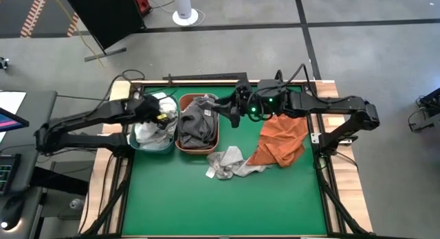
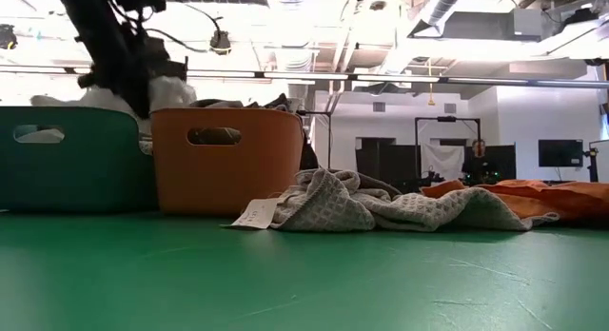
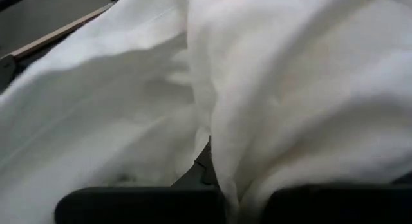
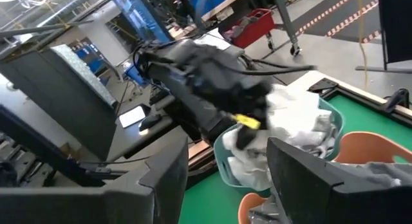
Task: Sort towels by color in basket
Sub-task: Put the white towel into the blue bin
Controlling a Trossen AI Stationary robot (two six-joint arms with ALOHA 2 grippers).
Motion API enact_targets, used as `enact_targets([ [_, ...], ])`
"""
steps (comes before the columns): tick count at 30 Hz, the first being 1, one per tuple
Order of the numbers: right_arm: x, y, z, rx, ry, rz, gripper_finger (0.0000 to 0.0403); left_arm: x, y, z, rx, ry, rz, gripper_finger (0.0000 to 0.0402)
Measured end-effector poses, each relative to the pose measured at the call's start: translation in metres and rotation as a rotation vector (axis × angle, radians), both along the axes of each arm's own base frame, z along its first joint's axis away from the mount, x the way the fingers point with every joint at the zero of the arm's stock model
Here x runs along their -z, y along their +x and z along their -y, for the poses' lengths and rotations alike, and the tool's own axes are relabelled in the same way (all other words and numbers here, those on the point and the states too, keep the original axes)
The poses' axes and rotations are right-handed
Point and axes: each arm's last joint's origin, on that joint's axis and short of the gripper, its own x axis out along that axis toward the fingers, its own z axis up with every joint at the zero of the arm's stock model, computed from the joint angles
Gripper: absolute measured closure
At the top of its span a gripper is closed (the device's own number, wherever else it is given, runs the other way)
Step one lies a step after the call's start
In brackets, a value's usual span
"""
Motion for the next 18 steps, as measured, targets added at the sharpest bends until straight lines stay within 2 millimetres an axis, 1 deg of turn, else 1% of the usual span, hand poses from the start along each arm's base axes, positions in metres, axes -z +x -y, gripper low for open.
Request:
enact_targets([
  [3, 0.0, 0.0, -0.002, -0.007, 0.0, 0.0, 0.0168, 0.012, 0.005, -0.014, -0.035, -0.015, -0.062, 0.0393],
  [6, 0.0, 0.0, -0.002, -0.007, 0.0, -0.002, 0.0168, 0.027, 0.007, -0.03, -0.127, -0.061, -0.127, 0.0393],
  [10, 0.001, 0.0, -0.001, -0.01, -0.01, -0.009, 0.0168, 0.047, 0.009, -0.047, -0.239, -0.152, -0.166, 0.0389],
  [14, 0.004, -0.001, 0.001, -0.015, -0.038, -0.047, 0.0168, 0.065, 0.013, -0.059, -0.277, -0.228, -0.215, 0.0384],
  [18, 0.008, -0.002, 0.002, -0.023, -0.078, -0.096, 0.0168, 0.08, 0.021, -0.067, -0.288, -0.263, -0.266, 0.0382],
])
